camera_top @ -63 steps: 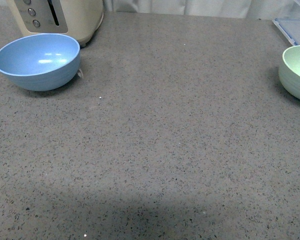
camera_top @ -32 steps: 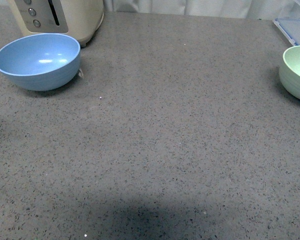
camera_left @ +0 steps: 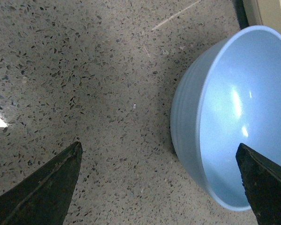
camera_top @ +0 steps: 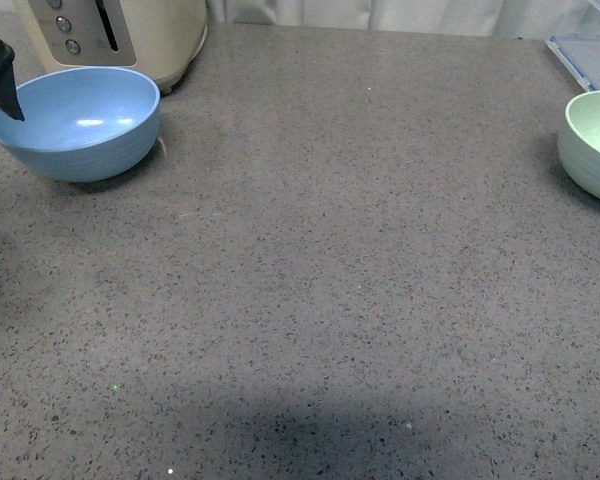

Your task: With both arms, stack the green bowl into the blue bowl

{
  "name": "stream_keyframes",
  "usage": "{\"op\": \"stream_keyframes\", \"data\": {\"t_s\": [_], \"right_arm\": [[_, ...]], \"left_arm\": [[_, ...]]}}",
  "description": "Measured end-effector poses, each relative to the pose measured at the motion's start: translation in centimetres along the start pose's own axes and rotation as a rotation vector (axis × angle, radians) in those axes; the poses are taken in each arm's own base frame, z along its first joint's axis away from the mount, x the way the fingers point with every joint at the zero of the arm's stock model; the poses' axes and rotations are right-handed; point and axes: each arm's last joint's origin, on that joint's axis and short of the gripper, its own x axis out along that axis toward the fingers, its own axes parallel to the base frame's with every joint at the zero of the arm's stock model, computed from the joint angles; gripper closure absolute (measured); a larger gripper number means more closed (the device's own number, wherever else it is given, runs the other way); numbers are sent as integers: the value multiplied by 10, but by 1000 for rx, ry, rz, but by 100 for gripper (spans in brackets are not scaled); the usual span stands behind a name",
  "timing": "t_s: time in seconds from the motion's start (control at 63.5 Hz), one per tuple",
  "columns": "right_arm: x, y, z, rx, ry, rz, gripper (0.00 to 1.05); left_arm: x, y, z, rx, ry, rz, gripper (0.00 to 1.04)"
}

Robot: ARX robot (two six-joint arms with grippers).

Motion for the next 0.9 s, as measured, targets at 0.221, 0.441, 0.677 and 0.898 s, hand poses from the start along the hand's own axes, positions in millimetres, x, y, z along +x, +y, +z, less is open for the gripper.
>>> {"op": "stream_keyframes", "data": {"t_s": [0.221,0.441,0.677,0.898], "right_arm": [[0,0,0,0,0,0,9],[0,0,0,0,0,0,9],[0,0,0,0,0,0,9],[0,0,0,0,0,0,9]], "left_arm": [[14,-6,8,-42,11,-10,6],[24,-11,15,-78,27,-21,6],[25,-16,18,-86,38,-31,39],[25,-16,16,-79,46,-25,75]]}}
